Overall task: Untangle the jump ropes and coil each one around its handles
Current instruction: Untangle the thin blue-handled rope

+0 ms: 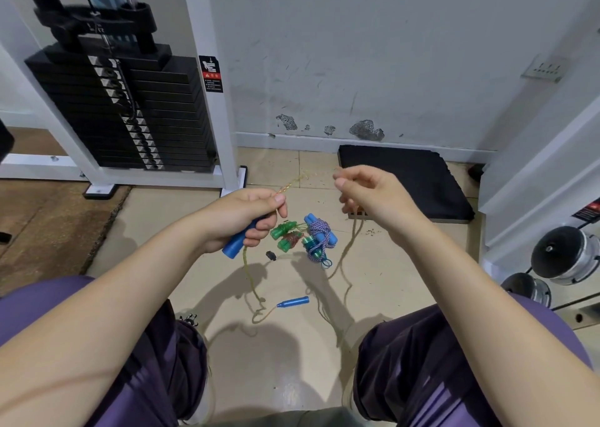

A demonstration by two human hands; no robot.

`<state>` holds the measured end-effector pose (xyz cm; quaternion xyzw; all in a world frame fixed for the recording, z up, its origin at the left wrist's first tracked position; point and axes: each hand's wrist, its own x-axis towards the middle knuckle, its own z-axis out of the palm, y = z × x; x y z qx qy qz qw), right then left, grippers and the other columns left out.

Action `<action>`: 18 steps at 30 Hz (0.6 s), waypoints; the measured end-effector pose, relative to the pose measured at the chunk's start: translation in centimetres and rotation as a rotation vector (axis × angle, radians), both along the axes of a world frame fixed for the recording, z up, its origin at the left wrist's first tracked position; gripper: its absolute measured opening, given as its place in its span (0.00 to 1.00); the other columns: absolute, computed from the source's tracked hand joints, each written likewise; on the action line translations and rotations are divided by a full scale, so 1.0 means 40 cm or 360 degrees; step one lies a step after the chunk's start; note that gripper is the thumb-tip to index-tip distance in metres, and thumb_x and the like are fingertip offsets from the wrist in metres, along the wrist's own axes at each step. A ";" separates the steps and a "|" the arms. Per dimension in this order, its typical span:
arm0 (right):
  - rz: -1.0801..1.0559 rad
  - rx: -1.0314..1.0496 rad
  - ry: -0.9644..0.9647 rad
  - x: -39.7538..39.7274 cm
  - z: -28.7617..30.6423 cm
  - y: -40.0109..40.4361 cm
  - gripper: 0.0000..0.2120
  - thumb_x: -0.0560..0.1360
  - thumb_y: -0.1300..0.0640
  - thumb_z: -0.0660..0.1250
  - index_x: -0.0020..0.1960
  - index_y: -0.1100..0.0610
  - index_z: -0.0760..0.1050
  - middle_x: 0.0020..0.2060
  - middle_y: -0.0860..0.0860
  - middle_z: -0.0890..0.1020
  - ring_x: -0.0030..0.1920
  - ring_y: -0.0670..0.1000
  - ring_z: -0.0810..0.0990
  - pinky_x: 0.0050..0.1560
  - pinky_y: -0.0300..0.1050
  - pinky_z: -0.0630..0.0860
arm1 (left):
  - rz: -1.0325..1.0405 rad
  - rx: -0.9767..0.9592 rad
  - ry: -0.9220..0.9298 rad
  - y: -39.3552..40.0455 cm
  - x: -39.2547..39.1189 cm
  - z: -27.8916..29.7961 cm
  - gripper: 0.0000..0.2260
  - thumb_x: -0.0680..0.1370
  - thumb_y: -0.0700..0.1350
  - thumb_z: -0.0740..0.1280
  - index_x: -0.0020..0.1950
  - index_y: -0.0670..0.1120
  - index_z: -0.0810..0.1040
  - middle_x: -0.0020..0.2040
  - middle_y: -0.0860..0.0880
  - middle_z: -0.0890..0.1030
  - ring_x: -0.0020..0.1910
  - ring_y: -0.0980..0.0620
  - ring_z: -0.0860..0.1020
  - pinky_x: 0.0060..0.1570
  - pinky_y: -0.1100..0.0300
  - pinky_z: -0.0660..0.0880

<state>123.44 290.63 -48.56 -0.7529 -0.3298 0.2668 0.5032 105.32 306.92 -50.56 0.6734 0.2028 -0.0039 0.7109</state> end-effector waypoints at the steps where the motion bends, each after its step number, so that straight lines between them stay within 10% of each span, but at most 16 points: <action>1: 0.0042 0.0007 -0.0010 -0.004 -0.004 0.001 0.13 0.76 0.54 0.71 0.60 0.51 0.78 0.43 0.54 0.81 0.37 0.48 0.82 0.41 0.40 0.76 | -0.0009 -0.0041 -0.0005 -0.004 0.000 0.002 0.13 0.84 0.48 0.58 0.46 0.42 0.74 0.29 0.48 0.65 0.24 0.54 0.60 0.23 0.64 0.60; 6: 0.0410 0.0057 -0.0391 -0.042 -0.003 0.011 0.13 0.72 0.56 0.75 0.55 0.45 0.81 0.56 0.49 0.78 0.58 0.42 0.76 0.59 0.39 0.70 | -0.0186 -0.0222 -0.0026 -0.030 0.003 0.005 0.13 0.80 0.49 0.60 0.50 0.39 0.76 0.30 0.47 0.68 0.23 0.54 0.62 0.23 0.63 0.59; 18: 0.0590 0.0112 -0.0364 -0.083 -0.015 0.028 0.07 0.70 0.65 0.75 0.43 0.57 0.79 0.41 0.60 0.82 0.38 0.46 0.78 0.43 0.42 0.77 | -0.0327 -0.0303 -0.0051 -0.026 -0.005 0.001 0.12 0.83 0.43 0.59 0.50 0.39 0.80 0.44 0.39 0.82 0.36 0.46 0.80 0.41 0.57 0.79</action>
